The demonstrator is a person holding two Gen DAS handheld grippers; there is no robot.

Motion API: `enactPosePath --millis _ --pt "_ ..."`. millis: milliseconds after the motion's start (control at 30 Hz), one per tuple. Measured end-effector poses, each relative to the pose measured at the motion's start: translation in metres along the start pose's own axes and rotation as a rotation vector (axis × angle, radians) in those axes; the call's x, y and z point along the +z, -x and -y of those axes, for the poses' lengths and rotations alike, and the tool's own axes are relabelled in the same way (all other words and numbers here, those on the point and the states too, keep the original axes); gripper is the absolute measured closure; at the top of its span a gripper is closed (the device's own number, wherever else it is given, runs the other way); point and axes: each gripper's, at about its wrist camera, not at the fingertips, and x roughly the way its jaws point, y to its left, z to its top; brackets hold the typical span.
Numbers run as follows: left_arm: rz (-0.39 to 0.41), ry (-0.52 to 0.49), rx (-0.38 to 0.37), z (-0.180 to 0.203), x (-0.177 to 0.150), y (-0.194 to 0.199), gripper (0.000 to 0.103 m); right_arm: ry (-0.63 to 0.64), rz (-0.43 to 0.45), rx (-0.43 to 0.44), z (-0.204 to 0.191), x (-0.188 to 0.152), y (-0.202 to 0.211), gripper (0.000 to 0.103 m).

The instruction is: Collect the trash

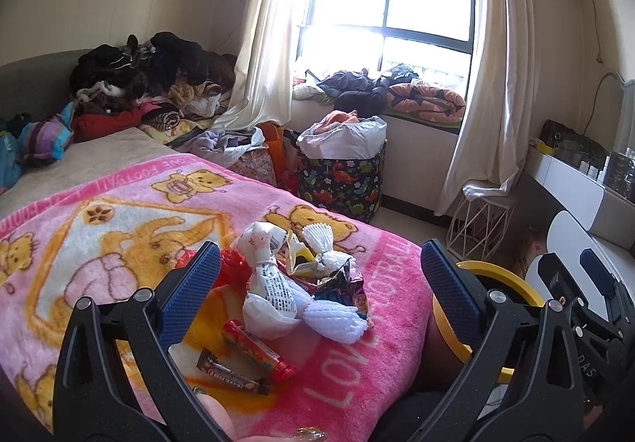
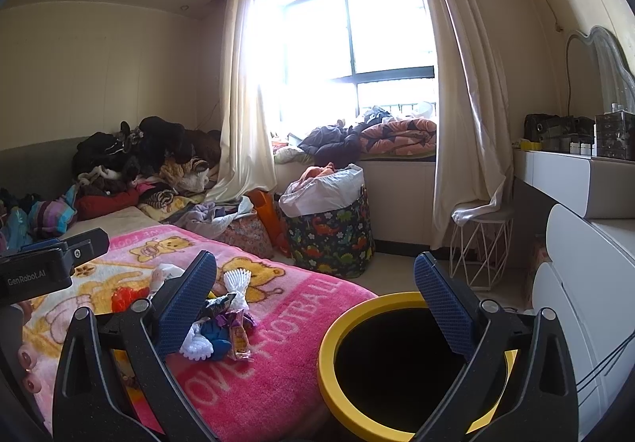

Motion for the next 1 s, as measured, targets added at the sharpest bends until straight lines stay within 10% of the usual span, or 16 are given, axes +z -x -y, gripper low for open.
enactPosePath --millis 1000 --pt "-0.004 0.008 -0.005 0.0026 0.0065 0.0052 0.010 -0.005 -0.008 -0.004 0.0018 -0.0002 -0.0004 0.006"
